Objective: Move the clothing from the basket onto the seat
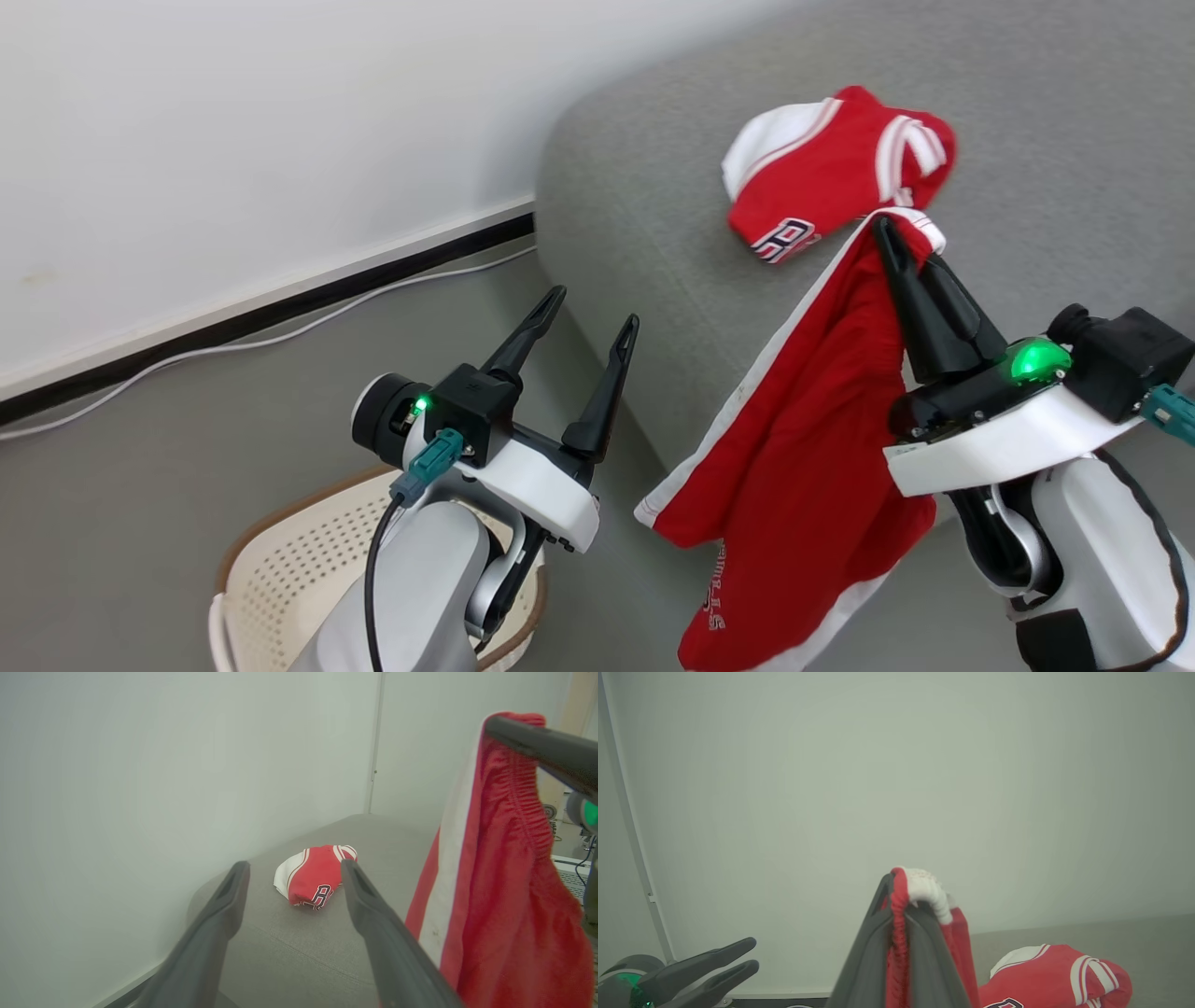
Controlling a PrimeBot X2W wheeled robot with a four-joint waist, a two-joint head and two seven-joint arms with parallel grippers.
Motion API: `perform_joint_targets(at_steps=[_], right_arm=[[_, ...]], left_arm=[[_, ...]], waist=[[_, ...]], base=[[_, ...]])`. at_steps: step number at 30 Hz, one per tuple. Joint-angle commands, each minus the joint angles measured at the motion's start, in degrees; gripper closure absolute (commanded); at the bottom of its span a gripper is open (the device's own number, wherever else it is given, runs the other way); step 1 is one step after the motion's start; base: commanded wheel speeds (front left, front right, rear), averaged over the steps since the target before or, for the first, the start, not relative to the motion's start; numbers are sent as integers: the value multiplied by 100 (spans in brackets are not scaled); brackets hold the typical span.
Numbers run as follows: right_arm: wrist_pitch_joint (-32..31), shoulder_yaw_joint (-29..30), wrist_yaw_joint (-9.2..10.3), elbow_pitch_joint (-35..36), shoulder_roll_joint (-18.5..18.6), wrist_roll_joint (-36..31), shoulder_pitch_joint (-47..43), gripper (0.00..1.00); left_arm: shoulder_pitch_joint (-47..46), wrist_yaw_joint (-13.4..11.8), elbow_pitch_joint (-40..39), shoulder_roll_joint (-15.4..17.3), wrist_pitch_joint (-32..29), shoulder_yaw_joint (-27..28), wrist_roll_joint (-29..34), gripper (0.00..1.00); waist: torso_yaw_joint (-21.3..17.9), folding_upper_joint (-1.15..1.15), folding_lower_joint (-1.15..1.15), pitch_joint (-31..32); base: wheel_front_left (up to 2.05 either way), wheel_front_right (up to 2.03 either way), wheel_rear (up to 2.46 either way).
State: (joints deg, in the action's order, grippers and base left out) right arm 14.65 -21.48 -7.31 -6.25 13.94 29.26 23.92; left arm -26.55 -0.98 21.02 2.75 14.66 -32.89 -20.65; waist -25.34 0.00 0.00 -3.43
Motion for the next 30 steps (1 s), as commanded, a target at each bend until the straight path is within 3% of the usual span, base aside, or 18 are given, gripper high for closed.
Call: perform_joint_targets(at_steps=[1,15,21,30], right_arm=[[35,-7,-18,222,35,-21,-9,100],[35,1621,-18,723,387,-300,123,100],[35,2158,-18,482,605,-540,611,100],[35,2885,-18,-273,1052,-826,1818,100]], left_arm=[[-35,43,-181,41,33,235,58,0],[-190,258,-72,14,34,-113,96,0],[-245,209,-54,14,34,-245,91,0],[-534,173,87,13,34,-455,288,0]], waist=[[-385,0,0,45],[-605,0,0,-442],[-616,0,0,-688],[-439,0,0,-1576]], base=[[0,0,0],[0,0,0],[0,0,0],[0,0,0]])
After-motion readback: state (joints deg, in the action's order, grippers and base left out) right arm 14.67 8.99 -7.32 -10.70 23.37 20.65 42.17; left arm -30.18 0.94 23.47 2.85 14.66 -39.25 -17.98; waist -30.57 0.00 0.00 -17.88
